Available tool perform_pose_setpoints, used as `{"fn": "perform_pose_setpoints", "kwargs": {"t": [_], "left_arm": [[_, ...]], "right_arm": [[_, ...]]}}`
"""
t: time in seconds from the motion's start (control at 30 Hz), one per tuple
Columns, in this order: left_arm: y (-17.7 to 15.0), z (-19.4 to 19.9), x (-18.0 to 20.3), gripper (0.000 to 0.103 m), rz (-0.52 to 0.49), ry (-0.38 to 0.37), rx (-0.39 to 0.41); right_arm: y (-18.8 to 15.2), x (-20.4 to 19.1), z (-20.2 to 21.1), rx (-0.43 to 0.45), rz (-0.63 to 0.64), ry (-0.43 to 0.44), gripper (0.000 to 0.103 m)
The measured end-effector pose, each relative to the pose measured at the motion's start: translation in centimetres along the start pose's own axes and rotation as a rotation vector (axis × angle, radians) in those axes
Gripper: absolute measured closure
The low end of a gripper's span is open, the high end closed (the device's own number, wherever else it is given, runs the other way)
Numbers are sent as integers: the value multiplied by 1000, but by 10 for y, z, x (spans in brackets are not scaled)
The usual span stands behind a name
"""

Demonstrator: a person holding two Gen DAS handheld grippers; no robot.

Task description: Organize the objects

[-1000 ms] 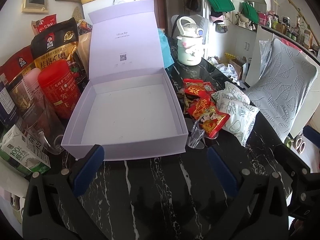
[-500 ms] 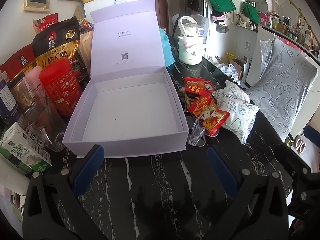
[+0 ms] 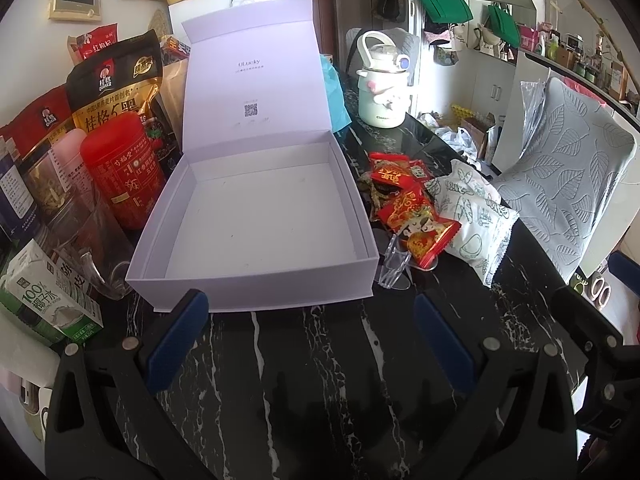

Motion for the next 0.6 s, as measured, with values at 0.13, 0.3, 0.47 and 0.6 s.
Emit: {"fn": "perform_pose_setpoints", "kwargs": {"t": [0.13,0.3,0.47,0.6], "left_arm": [[1,-1,-1,0,-1,1,-1],[0,-1,1,0,-2,0,-6],[1,-5,3,0,-9,4,-11],[4,-8,3,0,-7,2,-14]], "right_arm": [[-2,0,2,0,2,0,0],[-3,1,2,-1,0,1,0],[-3,1,2,-2,1,1,0],[-4,3,1,-6,0,1,0]]}}
Point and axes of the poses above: each gripper's, at about its wrist camera, not at the fingertips, and z roughly against the way its jaws point, x to its right, y to its top, the point moved 5 cm from there along -z, roughly the way its jaws point, and after that the axes turned 13 degrees about -y, right-handed, at the moved point
